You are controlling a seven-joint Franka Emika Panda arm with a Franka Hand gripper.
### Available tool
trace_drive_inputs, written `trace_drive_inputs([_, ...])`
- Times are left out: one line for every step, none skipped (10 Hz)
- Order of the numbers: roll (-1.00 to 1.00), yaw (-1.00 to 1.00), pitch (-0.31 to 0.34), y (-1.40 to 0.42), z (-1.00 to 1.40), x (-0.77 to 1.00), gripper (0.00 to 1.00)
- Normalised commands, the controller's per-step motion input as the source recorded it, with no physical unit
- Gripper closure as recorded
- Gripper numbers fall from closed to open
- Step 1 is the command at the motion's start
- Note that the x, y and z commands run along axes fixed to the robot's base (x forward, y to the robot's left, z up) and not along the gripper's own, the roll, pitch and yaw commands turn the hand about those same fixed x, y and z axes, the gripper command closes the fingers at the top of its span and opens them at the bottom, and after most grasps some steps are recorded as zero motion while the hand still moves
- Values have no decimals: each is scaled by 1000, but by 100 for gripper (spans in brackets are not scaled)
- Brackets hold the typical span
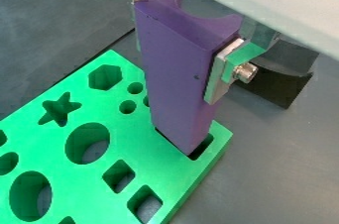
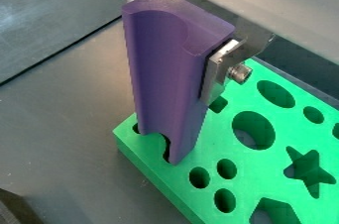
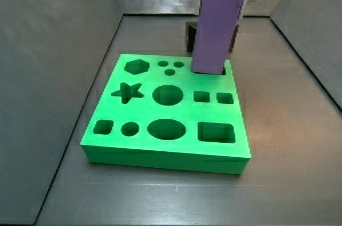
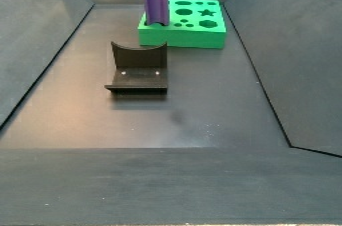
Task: Pick up the arch object. Move up. Move to above the board. Insert the arch object.
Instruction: Insert the arch object.
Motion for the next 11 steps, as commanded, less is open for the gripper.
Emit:
trace_drive_inputs([39, -6, 0, 0, -97, 283, 100])
trace_drive_inputs([29, 0, 0, 0, -97, 331, 100])
trace_drive_inputs([26, 0, 0, 0, -94, 269, 100])
trace_drive_inputs([31, 0, 4, 0, -154, 226, 100])
trace_drive_inputs([93, 0, 1, 0, -303, 186, 100])
trace_drive_inputs([234, 0, 0, 0, -537, 71, 100])
trace_drive_inputs([313, 0, -67, 0, -683, 0, 100])
trace_drive_inputs([270, 0, -141, 0, -706, -40, 100])
trace_drive_inputs([236, 109, -179, 0, -694, -97, 100])
trace_drive_inputs([220, 151, -204, 0, -657, -80, 100])
trace_drive_inputs([160, 294, -219, 0, -697, -57, 100])
